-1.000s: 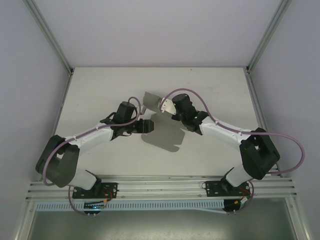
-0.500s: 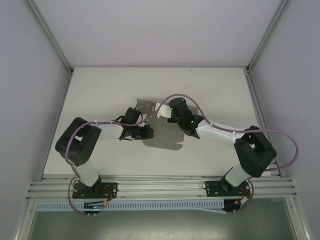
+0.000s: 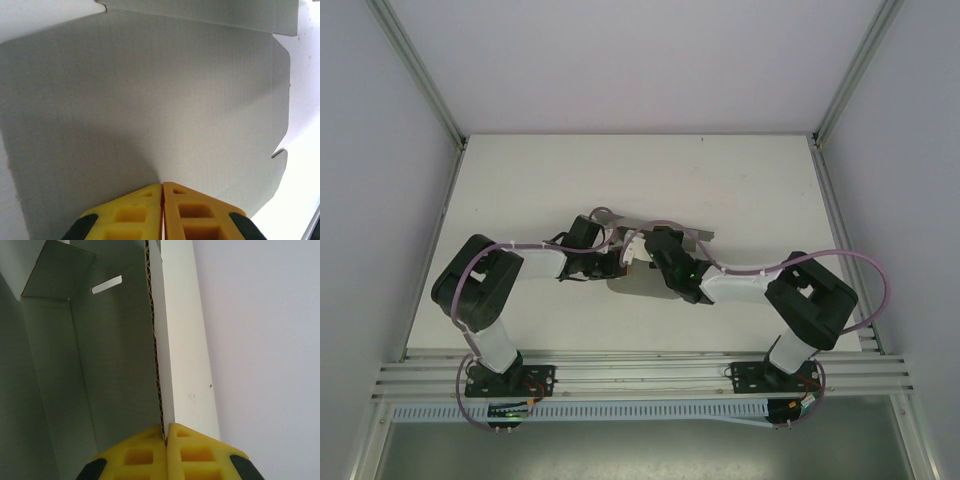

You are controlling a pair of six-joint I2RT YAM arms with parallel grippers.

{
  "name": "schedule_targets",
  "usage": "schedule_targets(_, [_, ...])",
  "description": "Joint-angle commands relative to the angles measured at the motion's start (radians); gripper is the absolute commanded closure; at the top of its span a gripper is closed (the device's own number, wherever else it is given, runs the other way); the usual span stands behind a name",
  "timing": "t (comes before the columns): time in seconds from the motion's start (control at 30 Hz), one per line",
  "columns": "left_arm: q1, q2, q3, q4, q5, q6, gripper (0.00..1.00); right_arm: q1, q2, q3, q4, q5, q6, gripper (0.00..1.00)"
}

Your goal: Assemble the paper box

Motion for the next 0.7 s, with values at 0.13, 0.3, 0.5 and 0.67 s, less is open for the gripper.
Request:
schedule_targets(0.13, [-0.004, -0.02, -0.036, 0.01, -0.026, -0.009, 0.9, -0.013, 0.096, -0.047, -0.109, -0.071, 0.062, 1.0])
schedule_targets(0.3, [-0.004, -0.094, -0.036, -0.008, -0.008, -0.009, 0.83, -0.063, 0.107, -0.047, -0.047, -0.088, 0.01, 1.0])
schedule_targets(0.5, [-0.004, -0.19, 0.005, -0.113, -0.094, -0.021, 0.67, -0.064, 0.112, -0.069, 0.101, -0.04, -0.065, 1.0])
schedule_targets(0.67, [0.005, -0.264, 0.08, -0.29, -0.251, 0.01, 0.58, -0.065, 0.104, -0.061, 0.152, -0.02, -0.112, 1.0])
